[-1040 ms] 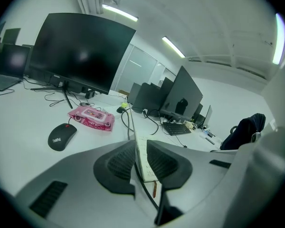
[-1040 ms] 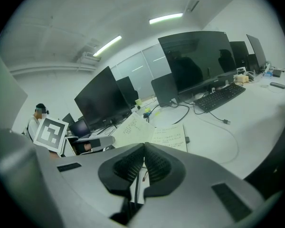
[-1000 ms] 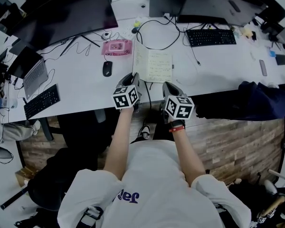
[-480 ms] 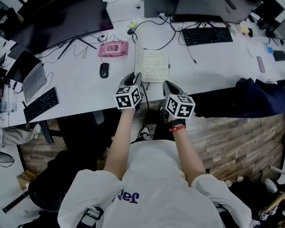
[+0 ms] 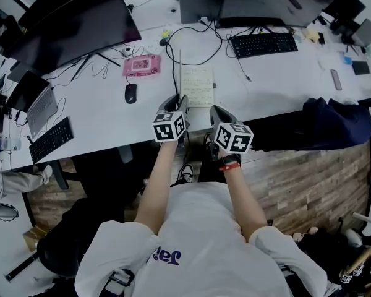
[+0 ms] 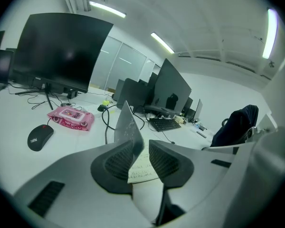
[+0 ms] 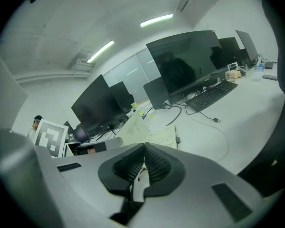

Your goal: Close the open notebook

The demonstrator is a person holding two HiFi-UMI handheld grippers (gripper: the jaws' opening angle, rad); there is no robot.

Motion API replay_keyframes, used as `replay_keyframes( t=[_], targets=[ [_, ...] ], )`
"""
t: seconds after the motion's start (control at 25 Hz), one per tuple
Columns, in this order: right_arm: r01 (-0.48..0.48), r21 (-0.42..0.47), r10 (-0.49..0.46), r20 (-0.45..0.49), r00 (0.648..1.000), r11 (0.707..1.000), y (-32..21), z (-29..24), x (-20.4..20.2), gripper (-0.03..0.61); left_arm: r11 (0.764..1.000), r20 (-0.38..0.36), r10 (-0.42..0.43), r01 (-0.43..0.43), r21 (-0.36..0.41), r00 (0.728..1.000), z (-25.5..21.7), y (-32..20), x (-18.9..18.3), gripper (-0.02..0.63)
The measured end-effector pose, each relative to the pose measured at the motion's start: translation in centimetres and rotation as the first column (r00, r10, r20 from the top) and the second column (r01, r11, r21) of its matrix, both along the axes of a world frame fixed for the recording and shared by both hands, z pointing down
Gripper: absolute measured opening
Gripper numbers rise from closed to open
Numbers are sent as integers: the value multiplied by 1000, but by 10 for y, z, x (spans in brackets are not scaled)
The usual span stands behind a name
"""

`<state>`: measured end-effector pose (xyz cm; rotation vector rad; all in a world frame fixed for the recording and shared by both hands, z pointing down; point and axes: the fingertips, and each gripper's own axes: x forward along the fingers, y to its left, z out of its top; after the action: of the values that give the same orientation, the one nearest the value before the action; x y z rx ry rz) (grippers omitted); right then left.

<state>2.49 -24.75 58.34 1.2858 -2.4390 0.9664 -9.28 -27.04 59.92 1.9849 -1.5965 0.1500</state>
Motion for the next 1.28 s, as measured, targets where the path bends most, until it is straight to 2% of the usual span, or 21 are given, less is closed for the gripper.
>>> replay_keyframes(
  t=[0.24, 0.48, 1.28],
  targets=[
    [-19, -4, 19, -5, 1000, 1000, -2, 2, 15, 14, 999, 21, 40, -39, -23, 999, 9, -6, 25, 104],
    [-43, -12, 43, -10, 999, 999, -5, 6, 32, 14, 996, 45, 77, -75, -47, 996, 17, -12, 48, 140],
    [-137, -43, 136, -10, 991, 990, -12, 20, 79, 14, 984, 115, 154, -142, -112, 981, 51, -23, 93, 160]
  ],
)
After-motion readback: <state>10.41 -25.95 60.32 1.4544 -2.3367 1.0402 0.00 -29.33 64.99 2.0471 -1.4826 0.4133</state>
